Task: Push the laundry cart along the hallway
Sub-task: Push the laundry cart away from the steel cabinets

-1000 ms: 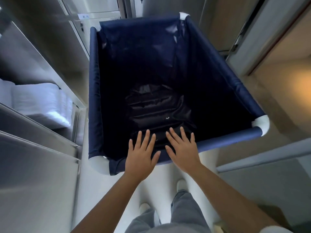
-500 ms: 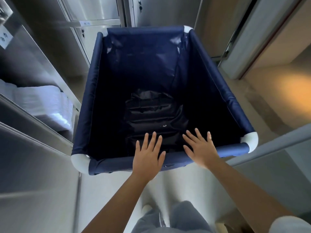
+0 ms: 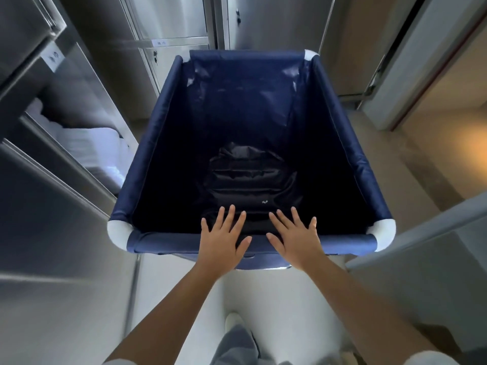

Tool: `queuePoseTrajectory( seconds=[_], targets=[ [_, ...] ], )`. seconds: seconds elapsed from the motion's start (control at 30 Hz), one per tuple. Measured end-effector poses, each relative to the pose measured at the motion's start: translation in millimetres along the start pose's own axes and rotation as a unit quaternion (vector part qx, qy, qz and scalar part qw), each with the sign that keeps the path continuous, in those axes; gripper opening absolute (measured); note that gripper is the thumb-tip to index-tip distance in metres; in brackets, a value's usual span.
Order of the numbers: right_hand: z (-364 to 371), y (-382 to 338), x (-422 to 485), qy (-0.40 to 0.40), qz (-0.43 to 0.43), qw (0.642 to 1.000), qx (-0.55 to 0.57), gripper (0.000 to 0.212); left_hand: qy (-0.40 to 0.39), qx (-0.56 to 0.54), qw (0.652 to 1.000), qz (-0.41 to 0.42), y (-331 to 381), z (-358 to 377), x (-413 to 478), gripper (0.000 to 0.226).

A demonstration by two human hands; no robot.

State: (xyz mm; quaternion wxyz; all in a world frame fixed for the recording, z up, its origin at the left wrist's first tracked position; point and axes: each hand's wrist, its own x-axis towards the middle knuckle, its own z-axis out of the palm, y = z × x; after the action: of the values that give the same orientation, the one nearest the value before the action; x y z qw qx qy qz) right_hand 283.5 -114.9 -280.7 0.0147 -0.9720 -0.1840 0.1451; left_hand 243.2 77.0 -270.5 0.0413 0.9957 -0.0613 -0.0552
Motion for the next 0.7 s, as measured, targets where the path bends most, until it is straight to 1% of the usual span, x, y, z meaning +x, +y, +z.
queuePoseTrajectory(
  seconds=[0.07,0.27,0.5,0.57,0.63,0.7],
  targets=[
    [6,-6,-6,0.005,-0.008,1.000,0.008,0.063,0.024,0.002,1.000,0.007,-3,-2,-10,0.066],
    [16,-30,-28,-0.007,-0.022,0.999,0.025,0.076,0.027,-0.007,0.999,0.025,-18,0,-39,0.065],
    [19,-67,-58,-0.022,-0.020,0.999,0.024,0.078,0.026,-0.016,0.999,0.044,-40,1,-71,0.061],
    [22,-78,-64,-0.033,-0.015,0.999,0.016,0.079,0.025,-0.021,0.998,0.056,-48,4,-79,0.062],
    [25,-89,-71,-0.036,-0.008,0.999,0.014,0.078,0.008,-0.018,0.997,0.071,-59,6,-86,0.063],
    [26,-101,-77,-0.042,0.002,0.999,0.018,0.078,-0.005,-0.005,0.995,0.102,-71,8,-91,0.064]
  ],
)
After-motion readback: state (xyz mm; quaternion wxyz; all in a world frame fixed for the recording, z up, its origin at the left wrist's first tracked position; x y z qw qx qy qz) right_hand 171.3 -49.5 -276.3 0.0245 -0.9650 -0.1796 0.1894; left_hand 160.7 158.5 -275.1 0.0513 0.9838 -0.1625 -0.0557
